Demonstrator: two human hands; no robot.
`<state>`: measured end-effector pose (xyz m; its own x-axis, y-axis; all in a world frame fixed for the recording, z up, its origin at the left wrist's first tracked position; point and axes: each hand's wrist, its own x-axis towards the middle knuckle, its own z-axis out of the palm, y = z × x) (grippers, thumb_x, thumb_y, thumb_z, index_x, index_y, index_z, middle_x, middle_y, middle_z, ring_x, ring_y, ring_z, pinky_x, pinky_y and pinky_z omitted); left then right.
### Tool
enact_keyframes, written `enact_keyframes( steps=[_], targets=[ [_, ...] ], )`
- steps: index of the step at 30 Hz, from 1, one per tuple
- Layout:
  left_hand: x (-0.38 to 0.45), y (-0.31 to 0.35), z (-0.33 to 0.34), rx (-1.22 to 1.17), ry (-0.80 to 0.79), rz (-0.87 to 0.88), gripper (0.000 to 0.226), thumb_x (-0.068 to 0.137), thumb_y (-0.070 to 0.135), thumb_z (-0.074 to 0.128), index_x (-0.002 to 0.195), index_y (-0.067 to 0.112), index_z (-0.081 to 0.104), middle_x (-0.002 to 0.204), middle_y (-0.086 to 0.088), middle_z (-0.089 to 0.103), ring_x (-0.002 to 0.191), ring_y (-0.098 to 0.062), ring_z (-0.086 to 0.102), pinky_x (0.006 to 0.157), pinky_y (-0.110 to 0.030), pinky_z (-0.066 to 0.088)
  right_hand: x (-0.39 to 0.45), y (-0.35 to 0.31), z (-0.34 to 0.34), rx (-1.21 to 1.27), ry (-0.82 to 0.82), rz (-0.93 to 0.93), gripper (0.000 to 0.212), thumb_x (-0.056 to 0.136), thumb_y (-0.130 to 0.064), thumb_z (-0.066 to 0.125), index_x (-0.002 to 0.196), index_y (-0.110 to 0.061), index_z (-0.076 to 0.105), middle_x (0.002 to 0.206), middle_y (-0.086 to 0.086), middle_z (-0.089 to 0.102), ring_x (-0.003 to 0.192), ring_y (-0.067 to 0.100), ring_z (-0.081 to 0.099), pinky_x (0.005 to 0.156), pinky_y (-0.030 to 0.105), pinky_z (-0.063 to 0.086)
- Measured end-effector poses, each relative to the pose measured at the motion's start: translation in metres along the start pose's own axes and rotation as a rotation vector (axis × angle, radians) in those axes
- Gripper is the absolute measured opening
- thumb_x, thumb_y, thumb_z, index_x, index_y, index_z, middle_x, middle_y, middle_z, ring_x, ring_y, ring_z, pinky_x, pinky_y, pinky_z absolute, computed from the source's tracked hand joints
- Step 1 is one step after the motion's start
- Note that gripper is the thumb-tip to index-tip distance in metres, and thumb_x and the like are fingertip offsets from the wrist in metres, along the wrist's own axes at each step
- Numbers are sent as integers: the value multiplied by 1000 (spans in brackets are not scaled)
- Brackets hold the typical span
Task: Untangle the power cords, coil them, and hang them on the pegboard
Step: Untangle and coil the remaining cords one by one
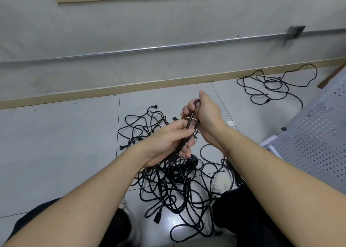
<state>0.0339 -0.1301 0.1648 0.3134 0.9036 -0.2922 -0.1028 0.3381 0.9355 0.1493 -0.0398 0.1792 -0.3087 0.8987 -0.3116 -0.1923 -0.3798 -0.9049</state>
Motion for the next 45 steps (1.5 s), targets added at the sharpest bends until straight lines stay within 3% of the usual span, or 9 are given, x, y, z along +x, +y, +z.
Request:
enact_keyframes(
  steps=[5,10,13,18,24,28,33,36,45],
  targets=[
    [-8,2,-12,-108,-201,-41,38,100,2,56,127,28,58,90,-7,64,57,-17,64,57,-30,58,1,-11,-8,122,-34,24,55,110,-41,25,66,-15,43,55,3,50,54,20,54,73,37,48],
    [-4,-5,3,32,-184,-119,32,109,21,44,134,37,58,73,4,43,52,-7,29,45,-18,21,3,-5,-8,139,89,16,52,108,-35,30,59,-17,33,53,2,28,51,22,31,51,28,40],
    [1,-7,8,131,-48,-95,23,111,27,40,120,32,60,68,8,31,52,-7,23,45,-16,18,1,-6,-12,63,64,39,58,107,-53,30,64,-16,42,55,5,45,56,23,45,61,31,45],
    [10,0,3,-74,294,76,26,111,36,36,101,21,55,66,5,34,46,-6,23,41,-17,16,-1,5,-17,-84,-229,172,75,101,-70,11,119,-17,60,83,3,73,72,18,63,81,38,48],
    [10,10,-13,-397,453,253,23,112,32,36,98,19,49,65,4,35,47,-9,26,41,-19,24,-18,41,-3,-631,-590,232,23,97,-23,41,104,-19,62,101,-2,74,106,16,69,111,45,43],
    [6,15,-20,-427,556,315,22,112,30,37,98,19,51,64,4,34,52,-10,31,49,-22,38,-28,46,4,-723,-750,163,17,88,-23,54,100,-14,63,89,0,69,90,16,66,91,34,47],
    [8,13,-43,-272,866,286,21,111,27,44,105,22,64,66,6,35,51,-7,29,44,-19,30,-31,44,6,-1105,-664,-123,36,103,-43,53,76,-21,47,66,-8,49,55,2,45,60,20,41],
    [7,8,-56,105,1087,229,23,107,31,46,101,31,68,72,8,46,61,-8,41,64,-28,41,-27,40,-3,-1287,-603,-245,44,100,-53,53,72,-20,48,66,-7,52,62,9,49,66,31,43],
    [1,9,-33,832,1030,294,26,106,43,44,110,32,67,77,9,61,82,-19,57,71,-36,44,-16,11,-18,-850,-205,-269,56,77,-57,81,52,-22,45,49,-9,36,51,15,35,57,30,31]
  ],
)
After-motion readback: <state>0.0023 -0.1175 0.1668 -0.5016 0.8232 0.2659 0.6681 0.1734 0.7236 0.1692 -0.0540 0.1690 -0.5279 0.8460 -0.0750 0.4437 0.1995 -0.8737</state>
